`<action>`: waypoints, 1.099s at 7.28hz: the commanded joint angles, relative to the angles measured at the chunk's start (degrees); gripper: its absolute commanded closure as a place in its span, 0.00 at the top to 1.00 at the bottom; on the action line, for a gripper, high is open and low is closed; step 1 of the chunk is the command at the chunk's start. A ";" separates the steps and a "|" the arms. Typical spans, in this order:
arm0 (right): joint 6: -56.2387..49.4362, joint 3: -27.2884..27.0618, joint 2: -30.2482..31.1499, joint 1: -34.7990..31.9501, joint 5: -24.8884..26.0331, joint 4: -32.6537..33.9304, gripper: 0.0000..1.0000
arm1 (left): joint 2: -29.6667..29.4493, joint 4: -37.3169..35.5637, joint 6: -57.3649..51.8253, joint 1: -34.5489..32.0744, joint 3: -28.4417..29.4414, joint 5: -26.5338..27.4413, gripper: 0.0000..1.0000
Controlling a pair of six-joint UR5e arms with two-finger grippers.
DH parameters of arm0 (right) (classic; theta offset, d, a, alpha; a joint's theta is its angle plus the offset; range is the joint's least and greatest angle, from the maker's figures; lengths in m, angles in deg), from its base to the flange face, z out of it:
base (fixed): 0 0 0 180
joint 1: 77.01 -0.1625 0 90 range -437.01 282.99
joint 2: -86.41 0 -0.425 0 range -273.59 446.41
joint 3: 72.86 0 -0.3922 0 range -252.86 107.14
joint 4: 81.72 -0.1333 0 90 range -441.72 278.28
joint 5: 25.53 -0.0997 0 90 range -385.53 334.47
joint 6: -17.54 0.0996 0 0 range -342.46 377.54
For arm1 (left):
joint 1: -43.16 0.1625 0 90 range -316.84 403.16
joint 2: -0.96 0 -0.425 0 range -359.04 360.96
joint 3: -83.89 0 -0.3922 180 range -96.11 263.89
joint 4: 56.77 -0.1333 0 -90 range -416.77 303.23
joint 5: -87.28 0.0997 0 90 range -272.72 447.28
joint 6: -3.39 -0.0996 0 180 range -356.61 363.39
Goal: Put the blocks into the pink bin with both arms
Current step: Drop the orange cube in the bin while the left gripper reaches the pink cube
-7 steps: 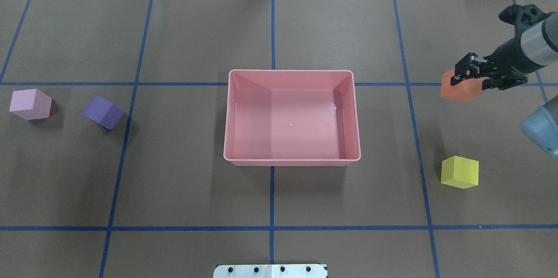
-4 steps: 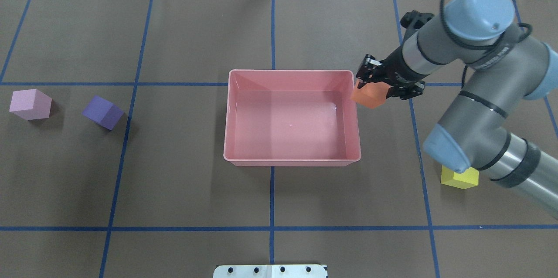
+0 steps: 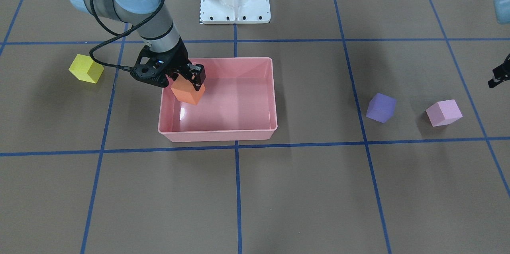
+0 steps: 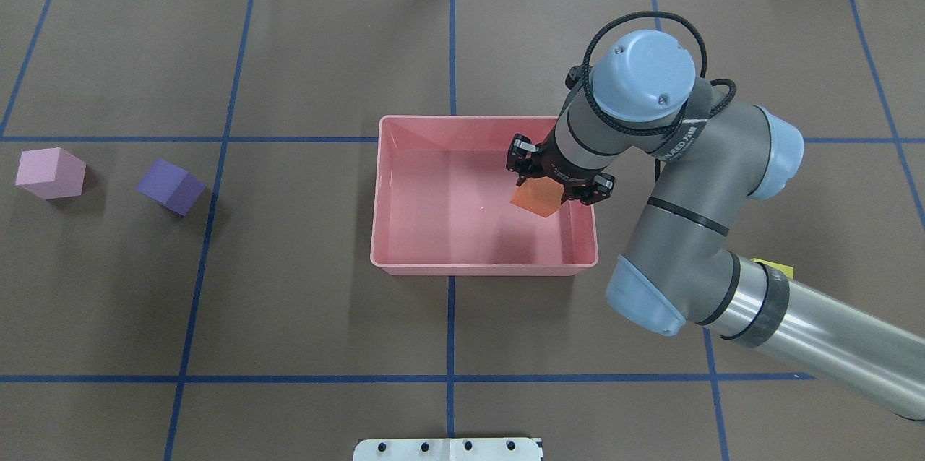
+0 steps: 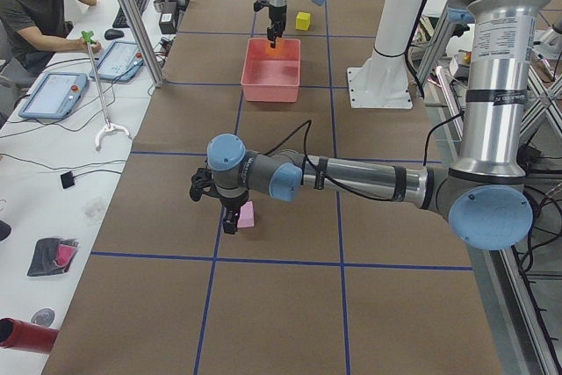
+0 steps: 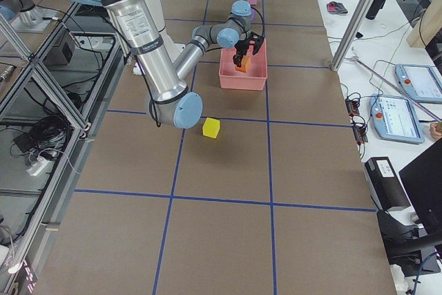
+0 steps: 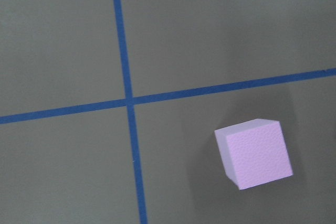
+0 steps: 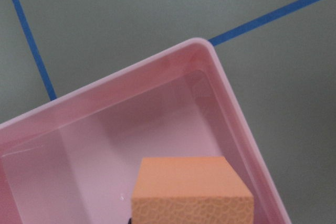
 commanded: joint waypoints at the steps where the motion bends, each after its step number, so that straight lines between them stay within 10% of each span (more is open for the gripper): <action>1: 0.14 0.99 -0.36 1.08 0.79 0.04 0.62 | -1.39 9.16 15.44 10.60 -0.39 1.02 0.99; 2: 0.13 0.99 -0.01 1.34 1.31 0.04 0.99 | -1.05 9.08 15.74 11.07 0.13 4.24 0.99; 8: -0.39 -0.42 0.61 -0.32 1.66 -0.14 1.00 | -5.70 9.52 25.94 13.44 11.72 5.50 0.99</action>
